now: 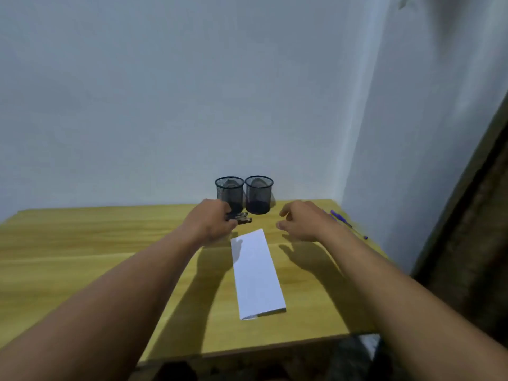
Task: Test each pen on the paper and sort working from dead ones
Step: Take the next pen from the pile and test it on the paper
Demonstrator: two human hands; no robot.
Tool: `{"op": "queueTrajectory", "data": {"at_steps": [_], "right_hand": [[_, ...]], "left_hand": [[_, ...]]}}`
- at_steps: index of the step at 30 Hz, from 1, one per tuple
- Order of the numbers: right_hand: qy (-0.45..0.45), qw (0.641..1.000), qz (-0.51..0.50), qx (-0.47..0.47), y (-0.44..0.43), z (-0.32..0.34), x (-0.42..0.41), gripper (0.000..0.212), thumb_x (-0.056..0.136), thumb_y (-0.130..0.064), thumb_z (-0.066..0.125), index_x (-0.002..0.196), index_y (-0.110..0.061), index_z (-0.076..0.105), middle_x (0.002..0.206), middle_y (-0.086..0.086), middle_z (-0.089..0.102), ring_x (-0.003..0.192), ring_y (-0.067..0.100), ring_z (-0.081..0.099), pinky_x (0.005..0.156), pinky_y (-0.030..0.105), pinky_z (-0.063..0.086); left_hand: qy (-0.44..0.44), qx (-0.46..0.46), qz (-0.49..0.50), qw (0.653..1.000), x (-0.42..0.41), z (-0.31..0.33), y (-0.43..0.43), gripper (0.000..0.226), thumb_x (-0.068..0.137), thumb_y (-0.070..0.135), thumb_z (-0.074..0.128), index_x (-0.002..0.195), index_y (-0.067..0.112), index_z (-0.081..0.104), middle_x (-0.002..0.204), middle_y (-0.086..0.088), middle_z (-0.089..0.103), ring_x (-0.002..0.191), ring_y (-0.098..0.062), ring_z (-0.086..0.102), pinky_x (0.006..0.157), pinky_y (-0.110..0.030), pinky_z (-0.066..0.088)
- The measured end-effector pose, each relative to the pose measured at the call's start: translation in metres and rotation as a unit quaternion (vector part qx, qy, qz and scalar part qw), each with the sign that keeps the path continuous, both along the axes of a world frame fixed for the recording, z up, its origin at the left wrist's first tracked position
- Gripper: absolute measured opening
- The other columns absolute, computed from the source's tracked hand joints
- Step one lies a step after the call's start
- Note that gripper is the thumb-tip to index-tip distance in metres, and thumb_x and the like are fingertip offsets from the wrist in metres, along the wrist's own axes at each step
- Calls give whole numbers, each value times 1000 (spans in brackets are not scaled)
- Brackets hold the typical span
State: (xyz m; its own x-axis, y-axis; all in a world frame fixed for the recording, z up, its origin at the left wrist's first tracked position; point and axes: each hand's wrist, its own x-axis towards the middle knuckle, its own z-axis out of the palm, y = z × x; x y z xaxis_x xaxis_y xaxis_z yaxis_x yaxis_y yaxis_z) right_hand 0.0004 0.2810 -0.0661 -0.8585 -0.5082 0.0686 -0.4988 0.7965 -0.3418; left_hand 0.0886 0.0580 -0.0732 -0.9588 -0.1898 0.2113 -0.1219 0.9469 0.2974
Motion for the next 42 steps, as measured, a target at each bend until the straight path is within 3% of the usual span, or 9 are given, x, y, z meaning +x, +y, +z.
{"op": "queueTrajectory", "data": {"at_steps": [6, 13, 21, 24, 29, 32, 36, 39, 42], "right_hand": [[12, 998, 46, -31, -68, -19, -25, 26, 99, -29, 55, 110, -12, 72, 107, 10, 74, 100, 29, 65, 86, 39, 54], [13, 996, 89, 8, -117, -36, -56, 26, 97, -16, 53, 112, -19, 75, 116, 6, 73, 108, 27, 65, 81, 26, 42], [38, 993, 110, 31, -124, -50, -66, 22, 94, -17, 64, 113, -20, 75, 113, 7, 73, 107, 28, 65, 84, 32, 51], [47, 992, 114, 22, -120, -48, -66, 20, 94, -22, 65, 111, -21, 75, 107, 5, 74, 101, 26, 66, 74, 29, 45], [72, 989, 127, -6, -108, -30, -55, 22, 93, -24, 62, 110, -24, 77, 103, 1, 76, 96, 23, 67, 79, 36, 55], [95, 989, 110, -27, -98, -18, -44, 21, 92, -23, 61, 105, -23, 76, 99, 0, 77, 93, 24, 66, 76, 35, 53], [87, 991, 38, -98, -79, -3, -24, 14, 86, -25, 64, 97, -21, 72, 89, -1, 74, 87, 24, 66, 75, 33, 52], [25, 974, -13, -226, -68, 1, -4, 7, 82, -19, 66, 86, -14, 67, 70, -4, 69, 69, 14, 63, 66, 29, 50], [-101, 913, -29, -393, -63, 1, 17, 7, 85, -11, 67, 89, -5, 65, 74, 11, 70, 70, 22, 71, 70, 38, 59]], "left_hand": [[0, 22, 42, 999, -12, -31, -48, 36, 87, 31, 62, 118, 14, 69, 116, -8, 71, 109, -28, 62, 88, -34, 50], [28, 9, 35, 999, -31, -57, -74, 26, 88, 29, 67, 110, 17, 74, 102, -7, 73, 96, -29, 63, 78, -33, 48], [33, 30, 29, 999, -38, -74, -79, 25, 86, 5, 61, 102, 15, 77, 98, -9, 75, 92, -29, 65, 81, -37, 53], [65, 48, 24, 996, -39, -68, -78, 20, 83, 8, 66, 99, 13, 77, 91, -6, 74, 86, -27, 66, 78, -37, 54], [129, 63, 21, 989, -35, -44, -76, 30, 80, -4, 60, 98, 13, 77, 88, -5, 75, 84, -23, 68, 77, -35, 54], [200, 108, 30, 973, -29, -27, -65, 22, 90, 11, 65, 111, 14, 72, 98, -3, 72, 89, -17, 66, 80, -27, 49], [291, 224, 59, 928, -13, -9, -36, 25, 94, 23, 58, 118, 18, 64, 103, 4, 67, 87, -8, 62, 79, -24, 48], [211, 280, 53, 935, -5, -12, -17, 21, 94, 26, 57, 108, 19, 71, 99, 4, 72, 87, -7, 64, 80, -20, 45], [120, 418, 1, 901, -1, -21, -2, 23, 91, 38, 61, 103, 22, 73, 101, 3, 74, 97, -16, 69, 90, -38, 56]]}}
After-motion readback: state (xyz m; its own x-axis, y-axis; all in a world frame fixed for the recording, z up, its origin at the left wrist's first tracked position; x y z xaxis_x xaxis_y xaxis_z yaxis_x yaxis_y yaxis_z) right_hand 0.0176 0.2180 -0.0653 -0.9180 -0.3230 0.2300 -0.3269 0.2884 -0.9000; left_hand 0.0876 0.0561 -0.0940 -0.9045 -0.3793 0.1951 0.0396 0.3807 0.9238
